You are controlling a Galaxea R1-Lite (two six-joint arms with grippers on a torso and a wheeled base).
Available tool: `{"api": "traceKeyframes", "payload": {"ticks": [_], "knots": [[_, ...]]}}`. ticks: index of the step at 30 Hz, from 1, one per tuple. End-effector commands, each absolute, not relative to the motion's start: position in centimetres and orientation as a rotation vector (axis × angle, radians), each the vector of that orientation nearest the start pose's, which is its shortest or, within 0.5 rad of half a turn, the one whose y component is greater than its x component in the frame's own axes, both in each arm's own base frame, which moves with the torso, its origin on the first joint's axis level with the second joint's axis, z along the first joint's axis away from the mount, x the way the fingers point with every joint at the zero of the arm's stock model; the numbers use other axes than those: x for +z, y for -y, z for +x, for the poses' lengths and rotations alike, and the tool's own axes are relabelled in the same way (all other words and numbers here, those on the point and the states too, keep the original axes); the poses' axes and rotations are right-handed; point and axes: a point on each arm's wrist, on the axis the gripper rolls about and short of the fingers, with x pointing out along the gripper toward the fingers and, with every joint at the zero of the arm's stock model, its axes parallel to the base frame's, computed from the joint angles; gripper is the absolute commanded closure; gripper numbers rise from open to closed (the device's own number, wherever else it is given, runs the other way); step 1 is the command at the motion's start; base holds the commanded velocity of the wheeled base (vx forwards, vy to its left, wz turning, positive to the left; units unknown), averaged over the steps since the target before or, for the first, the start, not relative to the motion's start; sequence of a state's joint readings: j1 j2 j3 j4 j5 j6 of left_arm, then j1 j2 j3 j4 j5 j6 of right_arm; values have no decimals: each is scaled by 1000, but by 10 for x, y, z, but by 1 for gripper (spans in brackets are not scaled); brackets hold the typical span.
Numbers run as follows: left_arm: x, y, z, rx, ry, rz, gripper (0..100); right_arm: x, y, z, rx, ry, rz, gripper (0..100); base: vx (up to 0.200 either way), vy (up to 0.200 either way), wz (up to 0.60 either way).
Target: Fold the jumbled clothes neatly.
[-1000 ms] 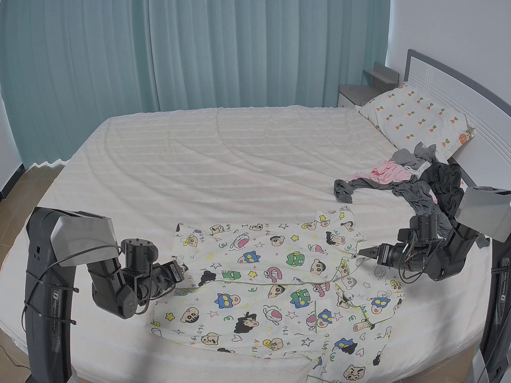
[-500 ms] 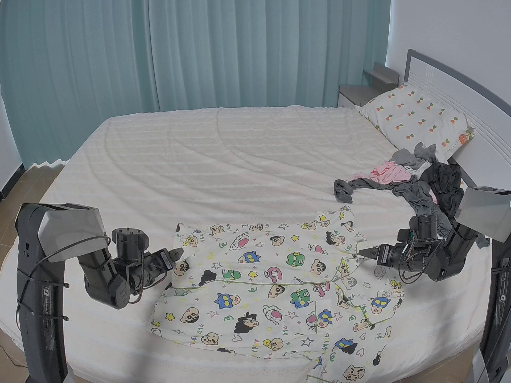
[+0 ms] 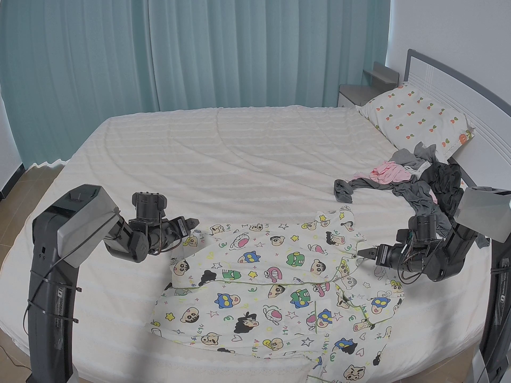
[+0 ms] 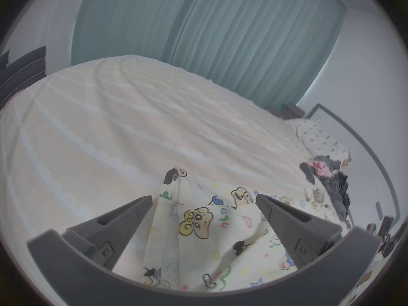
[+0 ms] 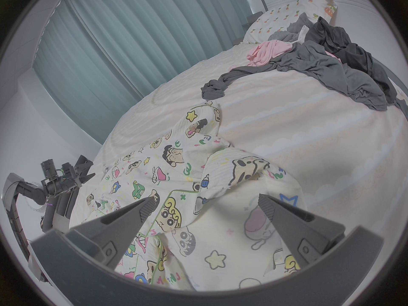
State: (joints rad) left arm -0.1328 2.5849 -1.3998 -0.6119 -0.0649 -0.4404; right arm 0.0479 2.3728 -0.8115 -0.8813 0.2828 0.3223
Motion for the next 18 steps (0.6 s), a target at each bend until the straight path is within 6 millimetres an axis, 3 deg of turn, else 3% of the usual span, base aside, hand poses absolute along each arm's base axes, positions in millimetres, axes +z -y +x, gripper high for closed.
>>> {"api": "traceKeyframes", "payload": {"ticks": [1, 14, 18], "knots": [[-67, 66, 485, -68, -632, -386, 0, -30, -26, 370, 210, -730, 385, 0, 0, 0, 0], [-56, 75, 498, -65, -567, -388, 0, -33, -26, 370, 201, -736, 380, 0, 0, 0, 0], [-42, 72, 499, -50, -535, -385, 0, -33, -26, 370, 201, -735, 379, 0, 0, 0, 0]]}}
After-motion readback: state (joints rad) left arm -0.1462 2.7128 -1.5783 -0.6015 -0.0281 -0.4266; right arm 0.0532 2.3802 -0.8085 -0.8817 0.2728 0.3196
